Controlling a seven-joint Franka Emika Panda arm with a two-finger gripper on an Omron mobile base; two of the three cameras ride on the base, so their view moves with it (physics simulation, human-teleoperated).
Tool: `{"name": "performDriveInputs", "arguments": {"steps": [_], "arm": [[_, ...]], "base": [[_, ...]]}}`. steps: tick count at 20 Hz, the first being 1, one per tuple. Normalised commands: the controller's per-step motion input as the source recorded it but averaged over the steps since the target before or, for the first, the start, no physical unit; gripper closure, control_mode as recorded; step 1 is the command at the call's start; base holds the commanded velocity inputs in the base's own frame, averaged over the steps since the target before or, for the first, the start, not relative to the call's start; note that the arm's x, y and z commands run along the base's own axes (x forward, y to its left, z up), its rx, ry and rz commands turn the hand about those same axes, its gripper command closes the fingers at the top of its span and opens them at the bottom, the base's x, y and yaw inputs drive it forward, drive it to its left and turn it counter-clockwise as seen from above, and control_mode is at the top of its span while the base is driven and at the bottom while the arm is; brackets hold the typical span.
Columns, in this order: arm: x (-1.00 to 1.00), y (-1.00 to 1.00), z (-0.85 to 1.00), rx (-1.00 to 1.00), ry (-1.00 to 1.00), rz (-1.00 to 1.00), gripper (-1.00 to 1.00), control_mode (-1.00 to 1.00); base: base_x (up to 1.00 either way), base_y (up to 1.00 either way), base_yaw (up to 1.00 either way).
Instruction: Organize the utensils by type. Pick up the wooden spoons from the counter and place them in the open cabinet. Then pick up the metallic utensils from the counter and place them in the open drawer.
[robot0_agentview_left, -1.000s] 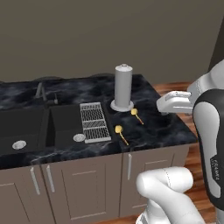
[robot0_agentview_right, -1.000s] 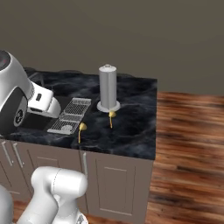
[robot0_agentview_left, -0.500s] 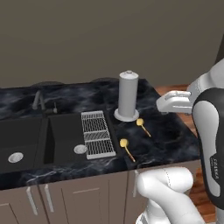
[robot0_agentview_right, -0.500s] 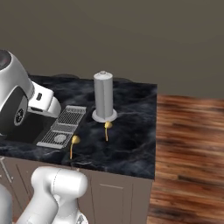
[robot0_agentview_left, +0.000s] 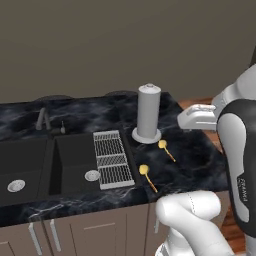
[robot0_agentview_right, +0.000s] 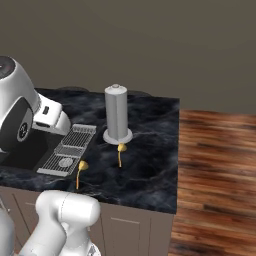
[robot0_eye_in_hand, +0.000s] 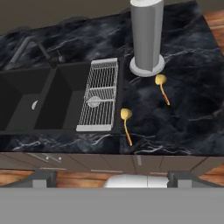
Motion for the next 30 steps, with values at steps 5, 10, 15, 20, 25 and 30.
{"name": "performDriveInputs", "arguments": {"steps": [5,10,15,20,25,30], "arm": [[0.25,0.00,-0.28,-0.06,0.13,0.01,-1.00,-1.00],[0.30,0.00,-0.27,-0.03,0.21,0.00,-1.00,-1.00],[0.01,0.00,-0.38,-0.09,0.18,0.00,-1.00,-1.00],[0.27,0.12,-0.44,-0.06,0.15,0.00,-1.00,-1.00],[0.50,0.05,-0.48,-0.01,0.09,0.02,-1.00,-1.00],[0.58,0.00,-0.53,0.00,0.04,0.06,-1.00,-1.00]], "base": [[0.00,0.00,0.00],[0.00,0.00,0.00],[0.00,0.00,0.00],[0.00,0.00,0.00],[0.00,0.00,0.00],[0.00,0.00,0.00]]}}
